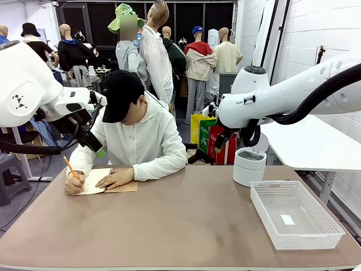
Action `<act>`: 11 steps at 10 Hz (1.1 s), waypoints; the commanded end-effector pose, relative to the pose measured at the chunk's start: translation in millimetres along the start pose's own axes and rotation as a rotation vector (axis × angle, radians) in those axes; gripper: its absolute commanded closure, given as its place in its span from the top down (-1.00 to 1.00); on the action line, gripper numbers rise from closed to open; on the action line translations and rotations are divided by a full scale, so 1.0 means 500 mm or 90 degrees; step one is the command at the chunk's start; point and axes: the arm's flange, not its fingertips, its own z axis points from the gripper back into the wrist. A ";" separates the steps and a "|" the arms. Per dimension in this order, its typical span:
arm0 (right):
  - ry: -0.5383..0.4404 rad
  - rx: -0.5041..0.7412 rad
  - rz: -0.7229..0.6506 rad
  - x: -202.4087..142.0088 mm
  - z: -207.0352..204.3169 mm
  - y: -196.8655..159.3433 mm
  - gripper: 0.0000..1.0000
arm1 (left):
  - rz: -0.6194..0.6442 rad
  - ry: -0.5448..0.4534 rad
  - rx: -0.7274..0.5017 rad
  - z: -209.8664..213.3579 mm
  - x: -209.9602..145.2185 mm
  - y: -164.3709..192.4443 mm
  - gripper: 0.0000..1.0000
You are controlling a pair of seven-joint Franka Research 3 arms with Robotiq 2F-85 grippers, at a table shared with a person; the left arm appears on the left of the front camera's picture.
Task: Sort the paper based on its condition.
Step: If a person hands you a paper, place it in the Organizing basket , and if it's crumpled, put it in the Trash can.
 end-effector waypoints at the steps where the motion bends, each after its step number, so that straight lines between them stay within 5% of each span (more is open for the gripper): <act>1: 0.009 -0.011 -0.008 0.007 -0.002 -0.002 1.00 | -0.004 -0.004 -0.011 0.001 0.000 0.001 1.00; 7: -0.133 0.080 -0.107 -0.022 0.085 0.076 1.00 | -0.004 -0.004 -0.011 0.001 0.000 0.001 1.00; 11: -0.271 0.095 -0.081 -0.085 0.153 0.183 1.00 | -0.004 -0.004 -0.011 0.001 0.000 0.001 1.00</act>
